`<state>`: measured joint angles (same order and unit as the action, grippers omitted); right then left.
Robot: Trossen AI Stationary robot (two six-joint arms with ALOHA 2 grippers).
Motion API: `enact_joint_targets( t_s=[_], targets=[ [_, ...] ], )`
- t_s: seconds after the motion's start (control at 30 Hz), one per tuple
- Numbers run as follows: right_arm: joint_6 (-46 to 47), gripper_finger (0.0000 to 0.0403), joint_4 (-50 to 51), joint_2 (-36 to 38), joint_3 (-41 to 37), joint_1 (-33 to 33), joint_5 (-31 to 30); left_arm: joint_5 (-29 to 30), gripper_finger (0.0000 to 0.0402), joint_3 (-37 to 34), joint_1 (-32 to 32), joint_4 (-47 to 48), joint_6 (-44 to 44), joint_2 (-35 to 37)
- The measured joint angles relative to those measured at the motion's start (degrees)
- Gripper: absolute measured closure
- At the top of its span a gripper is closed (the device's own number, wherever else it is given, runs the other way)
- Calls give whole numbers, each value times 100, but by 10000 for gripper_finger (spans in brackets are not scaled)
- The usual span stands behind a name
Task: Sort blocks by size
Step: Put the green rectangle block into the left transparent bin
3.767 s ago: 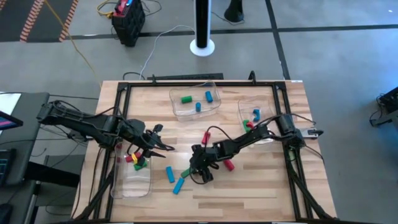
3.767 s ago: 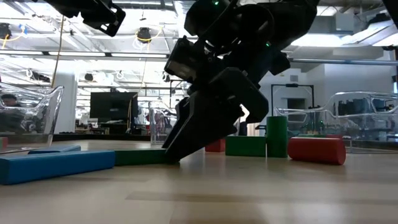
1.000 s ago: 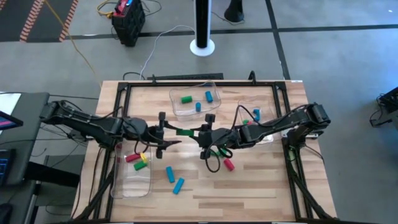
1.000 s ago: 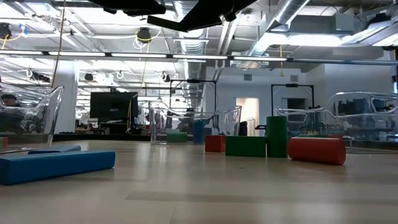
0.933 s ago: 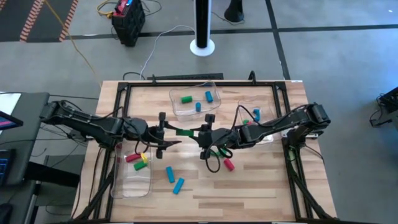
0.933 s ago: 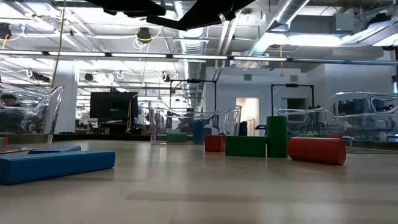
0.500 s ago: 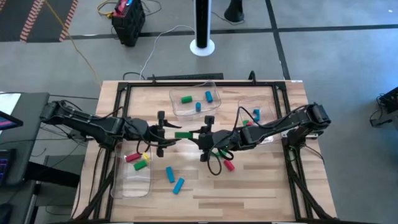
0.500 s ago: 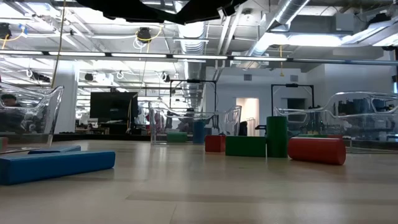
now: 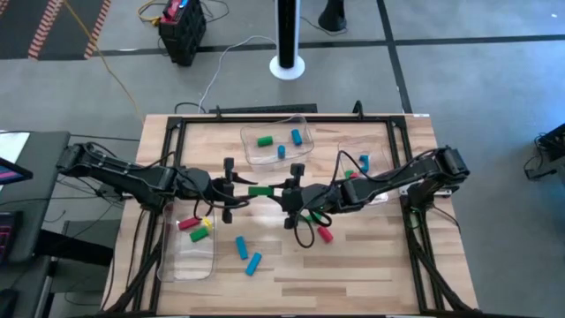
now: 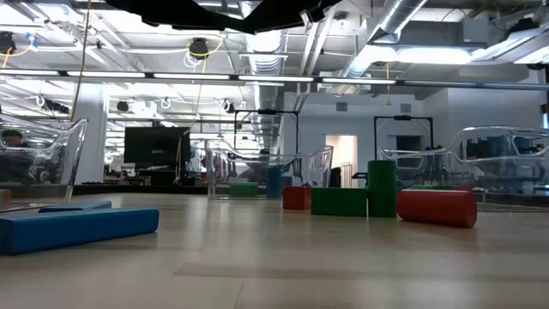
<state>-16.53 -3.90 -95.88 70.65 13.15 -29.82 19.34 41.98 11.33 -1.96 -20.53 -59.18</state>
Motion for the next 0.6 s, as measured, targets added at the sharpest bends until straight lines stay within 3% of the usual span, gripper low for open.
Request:
enact_joint_targets(
  t_s=[0.33,0.6],
  targets=[
    [12,266,32,0,0,0,4,-18,296,0,2,30,-63,0],
    [299,224,398,0,0,0,0,11,296,183,2,683,-4,52]
  ],
)
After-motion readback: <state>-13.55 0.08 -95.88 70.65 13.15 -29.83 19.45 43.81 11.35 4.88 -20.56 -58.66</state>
